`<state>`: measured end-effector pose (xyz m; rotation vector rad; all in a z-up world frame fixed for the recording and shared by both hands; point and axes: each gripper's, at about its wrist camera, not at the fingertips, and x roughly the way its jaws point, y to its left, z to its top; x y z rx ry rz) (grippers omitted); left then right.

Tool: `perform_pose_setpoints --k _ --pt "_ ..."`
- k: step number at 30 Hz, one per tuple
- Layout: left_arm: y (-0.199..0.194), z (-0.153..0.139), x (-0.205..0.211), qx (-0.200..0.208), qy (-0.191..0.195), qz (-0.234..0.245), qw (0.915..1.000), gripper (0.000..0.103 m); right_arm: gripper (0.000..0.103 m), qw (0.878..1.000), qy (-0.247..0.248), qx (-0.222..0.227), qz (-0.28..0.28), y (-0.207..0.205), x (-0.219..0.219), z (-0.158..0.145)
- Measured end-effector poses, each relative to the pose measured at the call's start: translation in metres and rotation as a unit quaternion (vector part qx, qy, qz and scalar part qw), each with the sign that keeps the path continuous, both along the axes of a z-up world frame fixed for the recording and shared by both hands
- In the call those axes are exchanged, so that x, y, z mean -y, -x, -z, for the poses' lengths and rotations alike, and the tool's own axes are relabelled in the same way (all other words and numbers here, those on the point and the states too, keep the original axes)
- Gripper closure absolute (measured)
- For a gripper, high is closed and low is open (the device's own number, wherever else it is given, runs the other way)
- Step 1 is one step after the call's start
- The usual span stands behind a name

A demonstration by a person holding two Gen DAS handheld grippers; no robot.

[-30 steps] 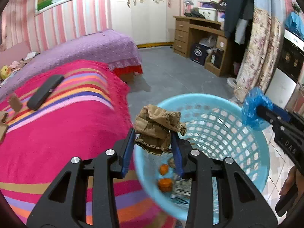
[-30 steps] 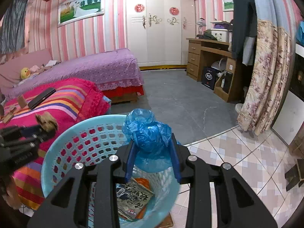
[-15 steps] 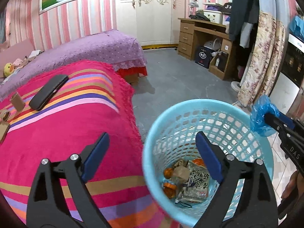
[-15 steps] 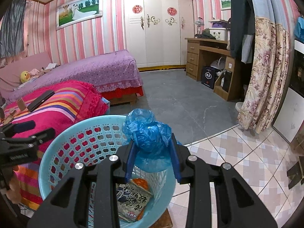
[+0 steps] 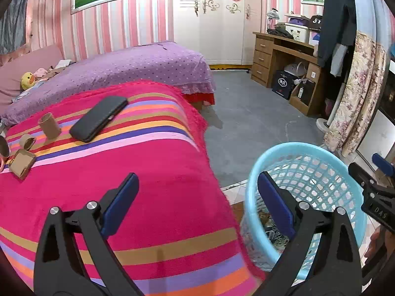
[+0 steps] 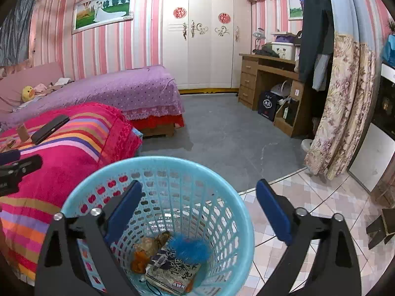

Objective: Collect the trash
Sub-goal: 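Open the left tool then the right tool to drop both items in, then move both open tools back over the bed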

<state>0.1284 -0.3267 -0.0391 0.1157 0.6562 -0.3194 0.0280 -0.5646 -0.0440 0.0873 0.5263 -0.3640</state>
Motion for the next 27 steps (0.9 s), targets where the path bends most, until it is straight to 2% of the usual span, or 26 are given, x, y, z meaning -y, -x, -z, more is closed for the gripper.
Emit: perform_pose_setpoints --k 2,11,16,20,27 --pt "-0.002 -0.001 -0.006 0.002 -0.002 -0.005 1.0 0.009 0.005 1.0 0.01 0.001 0.013 -0.003 -0.007 -0.005" --pt "-0.018 -0.02 -0.073 0.015 0.003 -0.039 0.9991 0.008 0.005 1.0 -0.006 0.011 0.008 -0.028 -0.041 -0.019" --pt "-0.028 -0.032 -0.117 0.021 0.006 -0.059 0.998 0.007 0.005 1.0 -0.009 0.023 -0.014 -0.049 -0.077 -0.03" --pt "-0.037 -0.039 -0.155 0.03 -0.003 -0.078 0.9965 0.006 0.005 0.999 0.012 0.013 -0.034 -0.068 -0.109 -0.032" --pt "-0.056 -0.046 -0.214 0.039 -0.019 -0.104 0.9936 0.006 0.005 0.997 0.02 0.001 -0.072 -0.096 -0.157 -0.032"
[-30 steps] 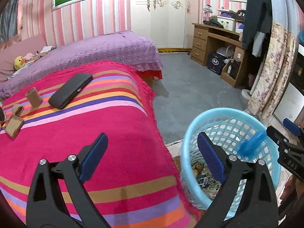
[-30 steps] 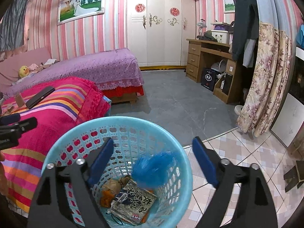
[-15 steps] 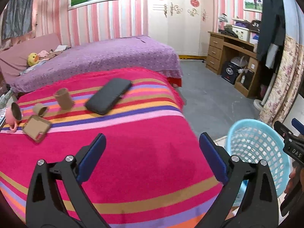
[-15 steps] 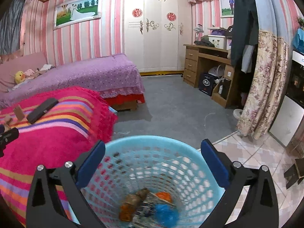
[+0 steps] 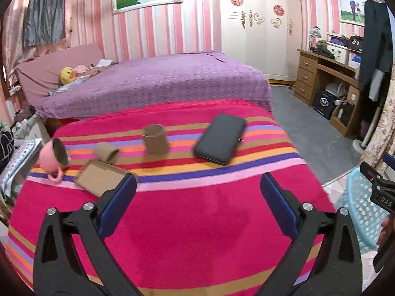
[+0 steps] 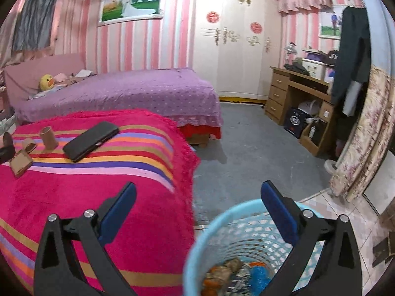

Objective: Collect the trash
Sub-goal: 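Move both open tools back over the bed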

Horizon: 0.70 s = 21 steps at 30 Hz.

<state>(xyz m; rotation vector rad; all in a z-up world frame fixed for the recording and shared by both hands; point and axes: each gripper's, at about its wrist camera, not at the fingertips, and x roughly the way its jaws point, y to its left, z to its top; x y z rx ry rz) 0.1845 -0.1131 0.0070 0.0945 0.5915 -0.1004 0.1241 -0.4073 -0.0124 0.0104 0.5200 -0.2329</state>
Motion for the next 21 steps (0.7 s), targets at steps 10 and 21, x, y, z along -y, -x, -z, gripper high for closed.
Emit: perform_pose_setpoints --k 10,21 --pt "-0.023 0.008 -0.073 -0.004 0.017 -0.048 0.9987 0.006 0.005 0.999 0.008 -0.015 -0.052 -0.034 -0.073 0.005" --pt "-0.047 0.018 -0.146 -0.021 0.025 -0.1 0.9945 0.006 0.005 0.996 -0.002 -0.024 -0.089 -0.058 -0.136 0.01"
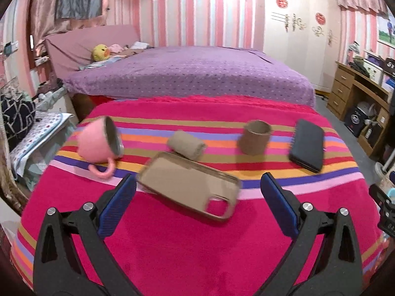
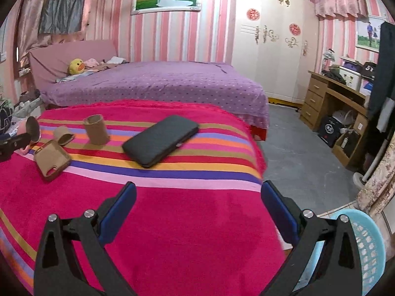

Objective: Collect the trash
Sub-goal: 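Move both open tools back over the bed, then grasp the thick grey cardboard roll with the left tool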

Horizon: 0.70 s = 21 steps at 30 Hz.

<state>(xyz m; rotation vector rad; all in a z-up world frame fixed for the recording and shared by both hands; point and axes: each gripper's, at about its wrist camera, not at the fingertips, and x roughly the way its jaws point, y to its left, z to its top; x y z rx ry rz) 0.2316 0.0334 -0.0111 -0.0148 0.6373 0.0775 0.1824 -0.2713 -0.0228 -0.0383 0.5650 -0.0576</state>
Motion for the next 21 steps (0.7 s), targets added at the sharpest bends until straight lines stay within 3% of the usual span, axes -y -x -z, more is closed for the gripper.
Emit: perform_pose_setpoints --k 8,14,21 --pt "-0.028 0.007 -0.05 -0.011 0.013 -0.029 0.9994 0.006 0.005 0.999 0.009 -0.015 -0.035 -0.039 -0.044 0.002" --pt "-0.058 0.027 -0.084 -0.046 0.043 -0.049 0.9968 0.006 0.005 0.998 0.019 -0.02 -0.056 -0.067 -0.066 0.007" --pt "-0.082 0.041 -0.081 -0.07 0.044 -0.025 0.9963 0.006 0.005 0.999 0.011 -0.035 -0.035 -0.085 -0.056 0.016"
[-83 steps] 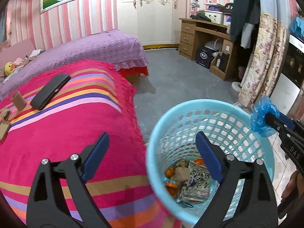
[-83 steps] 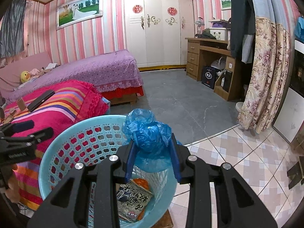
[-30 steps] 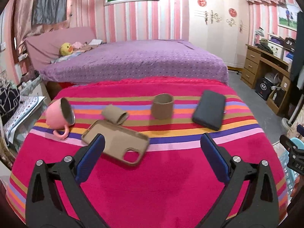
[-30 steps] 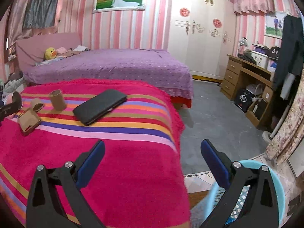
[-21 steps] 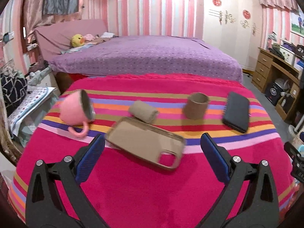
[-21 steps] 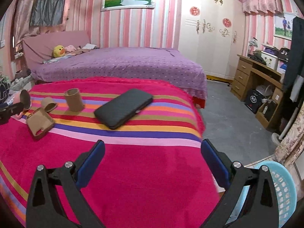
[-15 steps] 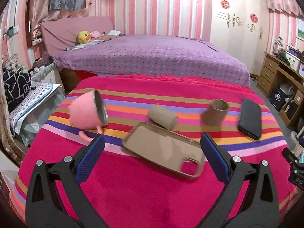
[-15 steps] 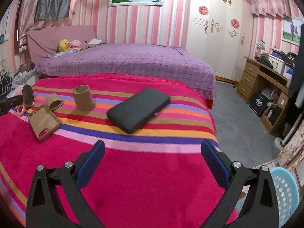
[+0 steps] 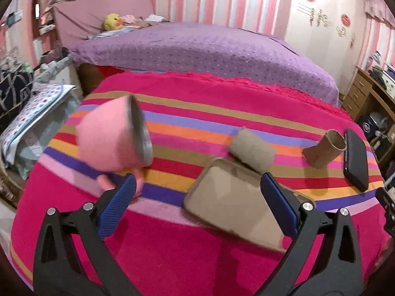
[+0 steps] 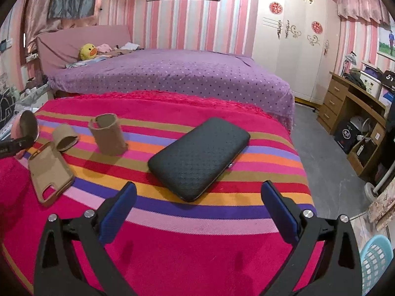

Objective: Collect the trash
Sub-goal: 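Grasp the thick grey cardboard roll with the left tool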

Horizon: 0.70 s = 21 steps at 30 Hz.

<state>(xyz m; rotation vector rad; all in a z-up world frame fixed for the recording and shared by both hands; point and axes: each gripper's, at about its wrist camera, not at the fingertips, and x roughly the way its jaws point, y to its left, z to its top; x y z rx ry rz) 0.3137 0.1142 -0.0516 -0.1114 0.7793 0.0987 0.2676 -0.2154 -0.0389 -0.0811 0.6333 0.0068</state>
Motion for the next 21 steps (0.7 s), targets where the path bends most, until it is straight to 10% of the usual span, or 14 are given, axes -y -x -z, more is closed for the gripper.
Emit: perform_pose_setpoints --k 15,21 --pt "-0.062 0.023 0.038 -0.035 -0.017 0.083 0.9958 0.006 0.005 1.0 -0.014 -0.013 0.004 -0.028 0.019 0.004" --pt "-0.069 0.025 0.043 -0.04 -0.01 0.107 0.9934 0.031 0.005 1.0 -0.009 0.01 -0.004 -0.025 0.011 -0.001"
